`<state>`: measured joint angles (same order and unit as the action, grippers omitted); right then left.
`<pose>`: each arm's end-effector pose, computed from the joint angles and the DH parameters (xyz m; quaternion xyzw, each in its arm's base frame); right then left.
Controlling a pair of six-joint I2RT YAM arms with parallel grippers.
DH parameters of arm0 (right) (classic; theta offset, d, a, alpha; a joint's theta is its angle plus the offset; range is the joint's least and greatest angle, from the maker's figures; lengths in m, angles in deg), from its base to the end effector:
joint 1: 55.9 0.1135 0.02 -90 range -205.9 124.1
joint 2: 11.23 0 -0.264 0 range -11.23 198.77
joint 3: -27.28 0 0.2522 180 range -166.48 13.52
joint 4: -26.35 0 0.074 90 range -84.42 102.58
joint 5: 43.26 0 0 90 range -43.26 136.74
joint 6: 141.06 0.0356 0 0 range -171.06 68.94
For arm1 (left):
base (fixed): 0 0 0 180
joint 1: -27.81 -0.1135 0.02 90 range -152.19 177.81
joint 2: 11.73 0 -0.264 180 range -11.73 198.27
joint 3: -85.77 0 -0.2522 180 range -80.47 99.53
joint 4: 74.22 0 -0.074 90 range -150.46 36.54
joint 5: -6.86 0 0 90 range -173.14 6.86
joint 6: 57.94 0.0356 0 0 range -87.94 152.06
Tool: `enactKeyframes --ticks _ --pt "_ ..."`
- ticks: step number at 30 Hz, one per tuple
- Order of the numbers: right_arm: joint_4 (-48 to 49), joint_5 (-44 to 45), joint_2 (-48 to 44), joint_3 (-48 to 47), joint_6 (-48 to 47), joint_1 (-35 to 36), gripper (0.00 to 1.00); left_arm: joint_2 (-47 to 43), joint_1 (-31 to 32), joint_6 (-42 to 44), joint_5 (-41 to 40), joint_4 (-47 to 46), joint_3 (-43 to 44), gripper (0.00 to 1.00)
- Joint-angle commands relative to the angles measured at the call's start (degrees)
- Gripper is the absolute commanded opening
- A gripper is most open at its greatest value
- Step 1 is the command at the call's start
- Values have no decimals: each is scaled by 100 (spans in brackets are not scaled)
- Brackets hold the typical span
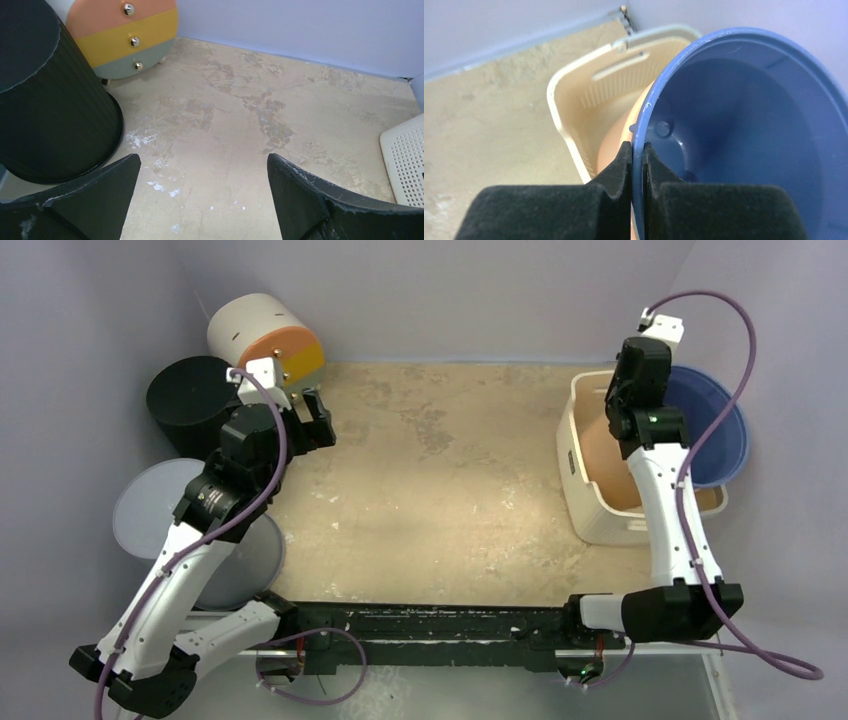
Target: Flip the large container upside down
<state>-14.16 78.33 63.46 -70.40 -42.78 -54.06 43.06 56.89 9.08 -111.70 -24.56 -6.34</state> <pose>0.2824 -0.0096 0.4352 0.2043 0.7658 -0.1685 0.5860 0.1655 -0.0726 0.4369 -0.1059 0.7835 -0.0766 0.6074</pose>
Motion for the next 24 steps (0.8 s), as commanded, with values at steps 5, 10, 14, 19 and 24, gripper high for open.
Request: enactKeyframes --ticks 5,10,14,19,24 --pt "596 284 -471 -1798 -241 53 0 -169 29 -30 21 -216 14 95" --pt "899 -74 -745 -2186 -378 53 0 -217 32 -52 25 -192 7 94" --pt "1178 -857 -1040 -2344 -238 60 0 -262 30 -78 51 -188 18 95" --pt "1024 -2153 -875 -2911 -14 57 0 -299 28 -79 31 -92 175 94" --pt "1275 -3396 -851 -3113 260 53 0 -396 28 -57 -85 34 289 95"
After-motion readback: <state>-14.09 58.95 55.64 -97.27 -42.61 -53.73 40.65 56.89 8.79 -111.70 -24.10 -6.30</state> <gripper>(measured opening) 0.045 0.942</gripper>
